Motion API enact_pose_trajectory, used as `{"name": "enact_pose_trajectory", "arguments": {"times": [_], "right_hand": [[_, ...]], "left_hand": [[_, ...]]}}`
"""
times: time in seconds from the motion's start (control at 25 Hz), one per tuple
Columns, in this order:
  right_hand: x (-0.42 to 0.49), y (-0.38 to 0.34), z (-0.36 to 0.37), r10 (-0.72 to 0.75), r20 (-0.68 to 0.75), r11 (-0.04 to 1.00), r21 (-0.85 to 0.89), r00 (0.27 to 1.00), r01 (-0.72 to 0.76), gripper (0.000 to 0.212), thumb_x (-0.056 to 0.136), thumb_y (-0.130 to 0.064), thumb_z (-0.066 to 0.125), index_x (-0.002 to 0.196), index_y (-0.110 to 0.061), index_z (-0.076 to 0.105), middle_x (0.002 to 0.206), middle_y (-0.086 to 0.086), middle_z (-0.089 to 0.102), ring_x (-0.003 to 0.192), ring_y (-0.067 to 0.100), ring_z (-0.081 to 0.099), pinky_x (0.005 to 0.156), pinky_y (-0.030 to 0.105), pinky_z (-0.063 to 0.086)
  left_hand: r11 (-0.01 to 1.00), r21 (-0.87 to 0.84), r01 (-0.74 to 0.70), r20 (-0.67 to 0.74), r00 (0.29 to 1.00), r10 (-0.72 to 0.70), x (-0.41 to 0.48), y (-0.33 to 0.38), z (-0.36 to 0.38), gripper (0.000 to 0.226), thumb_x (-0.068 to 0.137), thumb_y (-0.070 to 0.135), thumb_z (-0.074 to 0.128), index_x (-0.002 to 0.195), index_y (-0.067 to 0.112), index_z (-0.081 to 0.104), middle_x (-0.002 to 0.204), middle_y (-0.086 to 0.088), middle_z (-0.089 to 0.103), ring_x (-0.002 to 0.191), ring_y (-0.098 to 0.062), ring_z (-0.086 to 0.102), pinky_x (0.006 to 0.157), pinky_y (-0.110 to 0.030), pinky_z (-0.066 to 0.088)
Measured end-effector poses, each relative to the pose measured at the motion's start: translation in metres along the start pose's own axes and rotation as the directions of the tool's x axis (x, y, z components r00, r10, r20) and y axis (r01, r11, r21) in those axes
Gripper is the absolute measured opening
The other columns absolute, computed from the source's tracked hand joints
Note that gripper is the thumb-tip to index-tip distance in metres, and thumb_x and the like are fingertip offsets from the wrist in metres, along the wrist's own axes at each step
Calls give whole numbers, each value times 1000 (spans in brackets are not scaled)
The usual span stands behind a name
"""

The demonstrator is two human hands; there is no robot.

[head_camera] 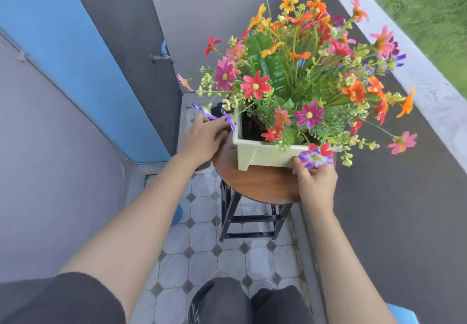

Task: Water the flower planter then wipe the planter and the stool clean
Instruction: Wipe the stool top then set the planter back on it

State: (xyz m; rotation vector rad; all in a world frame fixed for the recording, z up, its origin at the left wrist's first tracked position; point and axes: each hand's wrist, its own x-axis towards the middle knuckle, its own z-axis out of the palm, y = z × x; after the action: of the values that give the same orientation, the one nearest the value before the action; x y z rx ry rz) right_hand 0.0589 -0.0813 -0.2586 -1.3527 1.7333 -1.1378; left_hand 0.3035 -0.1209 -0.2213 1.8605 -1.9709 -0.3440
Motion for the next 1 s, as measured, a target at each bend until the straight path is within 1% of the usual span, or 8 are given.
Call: {"name": "enact_pose_trajectory", "arguments": {"times": [0.08, 0.24, 0.32, 0.4, 0.52, 0.64, 0.84, 1.0], "right_hand": [[-2, -3, -1, 39, 0, 999, -15, 999, -39, 60, 72, -49, 58, 89, 8, 56, 93, 22, 61, 72, 16, 54, 60, 13, 40], [-12, -15, -5, 98, 31, 995, 0, 995, -98, 51, 70, -38, 60, 91, 7, 49, 79, 11, 55, 72, 20, 50, 69, 36, 43], [-17, -25, -10, 109, 38, 994, -24, 993, -109, 52, 68, -41, 58, 92, 5, 51, 75, -1, 54, 73, 19, 52, 70, 39, 43], [-23, -34, -14, 107, 44, 993, -46, 993, -105, 47, 69, -39, 56, 91, 2, 51, 75, -10, 52, 72, 10, 50, 66, 34, 37], [-45, -39, -20, 128, 61, 990, -72, 990, -124, 39, 86, -32, 65, 113, -7, 52, 89, -11, 57, 82, 11, 55, 75, 30, 40], [-74, -40, -34, 233, 61, 969, -101, 971, -226, 42, 94, -34, 57, 128, -11, 48, 105, 0, 60, 92, 19, 58, 78, 28, 39], [-105, -58, -88, 343, -57, 937, -48, 938, -346, 21, 97, -29, 52, 112, -15, 58, 92, -6, 61, 94, 22, 61, 79, 31, 43], [-115, -78, -143, 475, -104, 877, 139, 874, -460, 21, 95, -46, 49, 97, -29, 60, 102, -1, 69, 95, 19, 65, 80, 29, 49]], "left_hand": [[996, 25, -80, 93, 993, 78, -13, 6, -3, 23, 93, 13, 45, 107, 12, 63, 72, 8, 36, 102, -29, 41, 68, -31, 26], [993, -106, -55, 155, 985, 71, -41, 7, -5, 21, 93, 16, 50, 107, 17, 66, 72, 15, 44, 96, -25, 40, 77, -40, 41], [990, -140, -36, 240, 968, 69, -56, 5, -6, 26, 94, 18, 50, 114, 20, 65, 94, 9, 63, 95, -20, 36, 84, -39, 41], [989, -149, 16, 289, 957, 28, -72, 9, -7, 31, 95, 20, 49, 124, 22, 60, 114, 6, 64, 96, -18, 34, 88, -33, 38], [971, -187, 147, 345, 936, -75, -99, 16, -11, 35, 95, 21, 48, 129, 22, 55, 117, 5, 62, 96, -15, 33, 91, -31, 36], [933, -232, 274, 498, 858, -128, -130, 36, -16, 33, 95, 24, 48, 128, 26, 56, 120, 2, 60, 106, -17, 45, 94, -31, 38], [747, -478, 462, 631, 772, -73, -140, 118, -41, 30, 91, 31, 55, 122, 32, 59, 124, 10, 60, 113, -3, 52, 91, -13, 39], [608, -617, 500, 678, 730, 88, -120, 203, -56, 34, 75, 25, 72, 107, 24, 61, 101, 11, 62, 91, -1, 60, 73, -8, 44]]}}
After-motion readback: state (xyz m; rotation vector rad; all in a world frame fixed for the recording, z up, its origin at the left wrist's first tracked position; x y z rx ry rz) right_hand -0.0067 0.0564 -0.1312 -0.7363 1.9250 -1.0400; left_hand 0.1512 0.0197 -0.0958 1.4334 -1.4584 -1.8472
